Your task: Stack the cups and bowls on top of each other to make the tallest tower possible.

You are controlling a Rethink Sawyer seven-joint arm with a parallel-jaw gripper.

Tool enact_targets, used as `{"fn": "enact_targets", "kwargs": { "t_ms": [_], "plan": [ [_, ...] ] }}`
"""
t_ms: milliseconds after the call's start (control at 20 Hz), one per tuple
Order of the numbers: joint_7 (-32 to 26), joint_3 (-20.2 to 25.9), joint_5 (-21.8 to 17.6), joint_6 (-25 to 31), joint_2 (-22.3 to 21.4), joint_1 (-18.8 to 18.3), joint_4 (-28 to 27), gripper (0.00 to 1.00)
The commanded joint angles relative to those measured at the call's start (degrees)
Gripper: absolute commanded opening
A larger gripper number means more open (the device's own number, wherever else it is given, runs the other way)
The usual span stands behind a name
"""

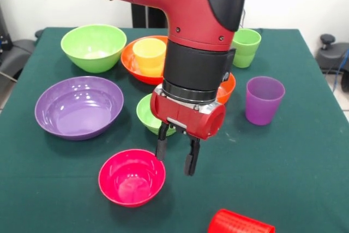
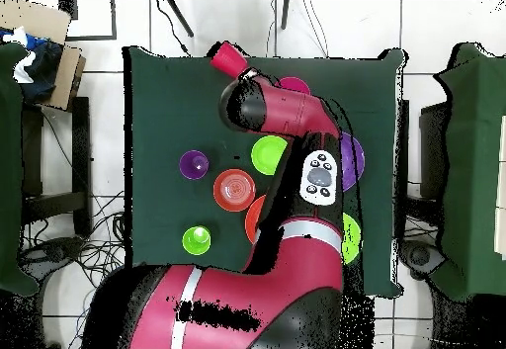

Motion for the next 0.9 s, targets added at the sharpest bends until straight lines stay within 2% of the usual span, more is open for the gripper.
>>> {"fn": "enact_targets", "kwargs": {
  "t_ms": [50,650,900],
  "plan": [
    [3.7,3.4,0.0,2.7,1.5,-1.0,2.0,1.0],
    [3.3,3.1,-0.7,1.4,2.9,-1.1,1.0,1.0],
    [2.4,3.1,-1.5,1.1,2.0,-1.7,2.2,1.0]
  ]
}}
